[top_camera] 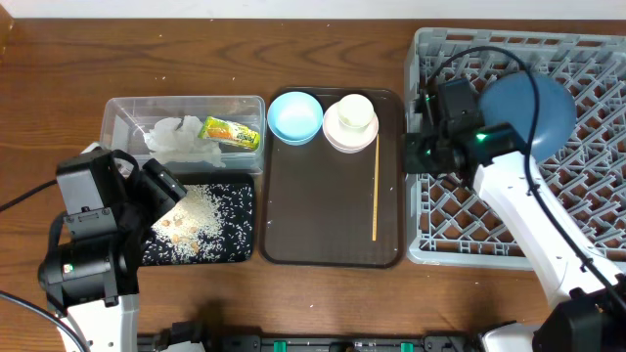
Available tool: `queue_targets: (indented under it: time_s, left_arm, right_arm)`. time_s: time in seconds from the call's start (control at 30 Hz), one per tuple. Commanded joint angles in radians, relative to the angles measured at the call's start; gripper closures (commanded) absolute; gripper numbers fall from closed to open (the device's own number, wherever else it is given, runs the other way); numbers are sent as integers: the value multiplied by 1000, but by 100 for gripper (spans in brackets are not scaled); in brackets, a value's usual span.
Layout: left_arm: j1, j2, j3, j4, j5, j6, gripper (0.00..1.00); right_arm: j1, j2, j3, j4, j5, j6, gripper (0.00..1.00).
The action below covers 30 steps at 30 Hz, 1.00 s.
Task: Sort waste into correct bins and load items into the dishwasher rack
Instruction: 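Reach the right gripper back to the remaining chopstick and grasp it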
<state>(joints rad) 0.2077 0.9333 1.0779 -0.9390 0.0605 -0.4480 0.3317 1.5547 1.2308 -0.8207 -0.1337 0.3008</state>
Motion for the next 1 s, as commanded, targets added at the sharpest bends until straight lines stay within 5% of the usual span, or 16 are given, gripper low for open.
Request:
queue_targets:
  time_s: [0.0, 0.47, 0.97]
  left_arm:
    - [4, 0, 11, -3, -12, 5, 15]
    - [4, 0, 11, -3, -12, 5, 15]
    - [4, 0, 11, -3, -12, 5, 15]
  right_arm:
    - [82, -16, 16, -22, -118, 50, 80]
    - [359, 127, -16, -36, 394, 335, 69]
    - [356, 361, -16, -14, 394, 376, 71]
